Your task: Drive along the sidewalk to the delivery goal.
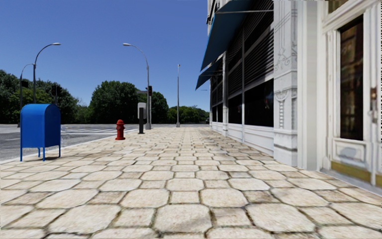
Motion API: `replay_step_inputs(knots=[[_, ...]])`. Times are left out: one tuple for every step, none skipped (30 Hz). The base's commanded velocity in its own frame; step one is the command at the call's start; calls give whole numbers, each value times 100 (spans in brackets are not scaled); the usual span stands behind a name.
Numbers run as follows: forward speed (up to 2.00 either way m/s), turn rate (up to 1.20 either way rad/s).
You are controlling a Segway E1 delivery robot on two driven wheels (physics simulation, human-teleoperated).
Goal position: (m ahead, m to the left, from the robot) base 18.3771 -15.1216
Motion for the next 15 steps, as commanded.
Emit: replay_step_inputs(knots=[[200, 0], [200, 0], [200, 0], [200, 0], [200, 0], [200, 0], [200, 0], [200, 0], [200, 0], [200, 0], [200, 0], [200, 0], [200, 0], [200, 0], [200, 0]])
